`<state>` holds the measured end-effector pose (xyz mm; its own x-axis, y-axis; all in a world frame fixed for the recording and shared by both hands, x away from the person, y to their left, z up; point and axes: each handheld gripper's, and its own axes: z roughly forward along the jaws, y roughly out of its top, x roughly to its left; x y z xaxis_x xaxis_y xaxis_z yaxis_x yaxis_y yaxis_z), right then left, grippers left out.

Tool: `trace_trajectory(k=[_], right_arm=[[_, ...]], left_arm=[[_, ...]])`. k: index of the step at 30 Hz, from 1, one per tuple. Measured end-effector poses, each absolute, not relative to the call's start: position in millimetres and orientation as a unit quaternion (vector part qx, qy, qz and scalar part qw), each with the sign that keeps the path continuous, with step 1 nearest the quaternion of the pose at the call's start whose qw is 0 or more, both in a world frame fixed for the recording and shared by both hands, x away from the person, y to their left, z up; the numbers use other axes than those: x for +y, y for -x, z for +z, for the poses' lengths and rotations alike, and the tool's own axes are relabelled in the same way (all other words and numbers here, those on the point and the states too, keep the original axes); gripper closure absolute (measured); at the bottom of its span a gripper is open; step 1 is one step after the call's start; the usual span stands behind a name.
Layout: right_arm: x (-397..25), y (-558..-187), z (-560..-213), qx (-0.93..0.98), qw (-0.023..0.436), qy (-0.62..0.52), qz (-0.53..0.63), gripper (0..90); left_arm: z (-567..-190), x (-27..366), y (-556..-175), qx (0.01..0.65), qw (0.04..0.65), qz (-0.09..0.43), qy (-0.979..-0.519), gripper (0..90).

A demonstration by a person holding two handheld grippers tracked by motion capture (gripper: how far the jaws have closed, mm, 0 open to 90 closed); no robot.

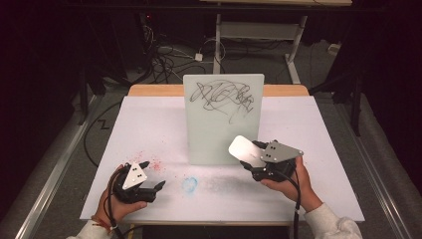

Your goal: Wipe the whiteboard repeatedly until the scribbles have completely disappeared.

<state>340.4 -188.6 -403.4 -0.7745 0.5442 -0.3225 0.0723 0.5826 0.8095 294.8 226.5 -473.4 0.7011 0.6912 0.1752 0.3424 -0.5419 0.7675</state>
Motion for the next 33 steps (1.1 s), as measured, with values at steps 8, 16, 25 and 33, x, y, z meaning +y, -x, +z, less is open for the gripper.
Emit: trace_trajectory(k=[8,16,25,33], right_arm=[[-189.5,-345.6,-390.5,0.83,0.314,-0.18,0.425,31.1],[-181.9,-352.0,-374.9,0.793,0.411,-0.189,0.408,31.1],[-167.5,-367.5,-366.1,0.739,0.509,-0.193,0.397,31.0],[-159.9,-382.9,-371.1,0.721,0.542,-0.21,0.378,31.1]], left_arm=[[-473.5,226.1,-295.5,0.305,0.368,0.235,-0.846,17.5],[-474.2,225.7,-295.3,0.306,0.366,0.235,-0.847,17.5],[-474.6,226.1,-295.3,0.307,0.367,0.233,-0.847,17.5],[-475.8,224.9,-296.1,0.306,0.36,0.232,-0.85,17.7]])
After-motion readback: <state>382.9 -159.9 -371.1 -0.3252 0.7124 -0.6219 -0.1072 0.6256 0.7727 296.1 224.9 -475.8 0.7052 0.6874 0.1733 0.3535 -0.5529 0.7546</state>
